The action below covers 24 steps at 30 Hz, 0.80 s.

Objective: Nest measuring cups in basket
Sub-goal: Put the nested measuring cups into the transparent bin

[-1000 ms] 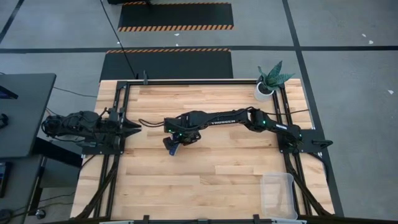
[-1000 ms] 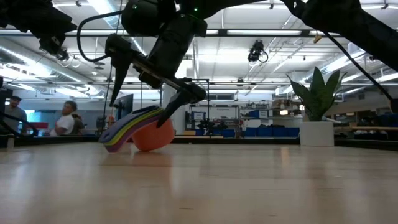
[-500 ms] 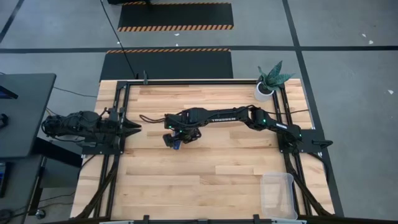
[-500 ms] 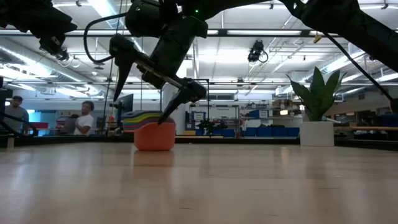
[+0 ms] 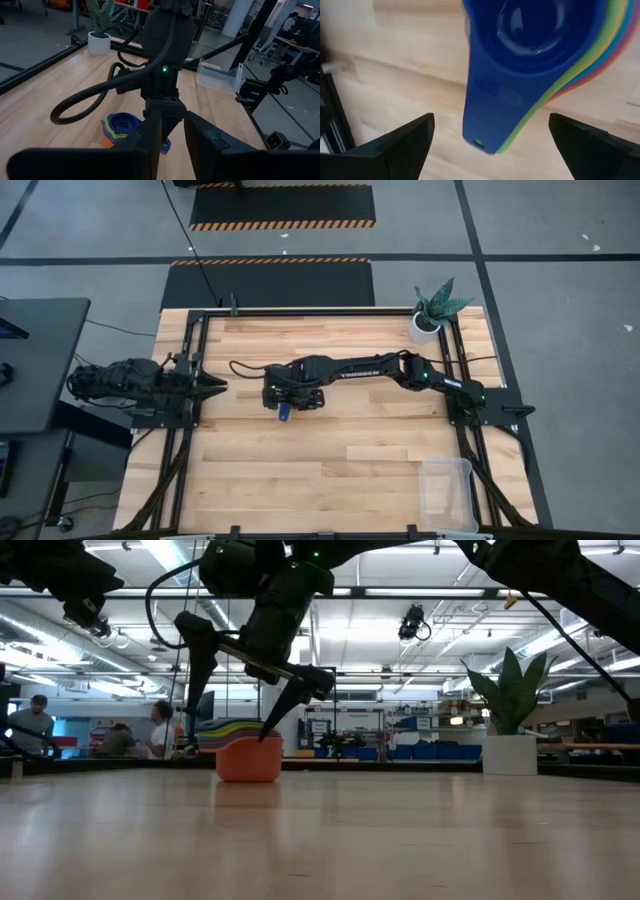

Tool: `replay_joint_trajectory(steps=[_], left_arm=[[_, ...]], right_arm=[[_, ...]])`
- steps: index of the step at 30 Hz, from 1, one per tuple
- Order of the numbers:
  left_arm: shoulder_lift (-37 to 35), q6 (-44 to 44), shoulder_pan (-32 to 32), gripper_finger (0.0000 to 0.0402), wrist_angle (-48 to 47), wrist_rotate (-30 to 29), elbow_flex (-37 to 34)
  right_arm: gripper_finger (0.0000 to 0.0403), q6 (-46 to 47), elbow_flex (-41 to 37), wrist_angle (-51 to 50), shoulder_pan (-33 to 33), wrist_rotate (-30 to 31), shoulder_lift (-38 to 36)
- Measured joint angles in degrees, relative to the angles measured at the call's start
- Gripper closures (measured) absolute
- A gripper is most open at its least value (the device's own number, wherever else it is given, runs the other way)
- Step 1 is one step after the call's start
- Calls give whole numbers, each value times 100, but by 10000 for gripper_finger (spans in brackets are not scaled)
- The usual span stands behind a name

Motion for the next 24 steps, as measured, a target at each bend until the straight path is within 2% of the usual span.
replay_joint_trajectory(steps=[6,9,13,24], left_arm=[[1,0,1,311,-2,-1,0],[1,0,-1,311,-2,-1,0],[-1,0,1,311,-2,-1,0],[-2,0,1,311,-2,-1,0]], right_arm=[[3,405,0,-21,21,39,52],[3,513,0,-7,54,299,52],[3,784,-6,-2,79,352,52],[3,1052,-411,273,119,478,63]])
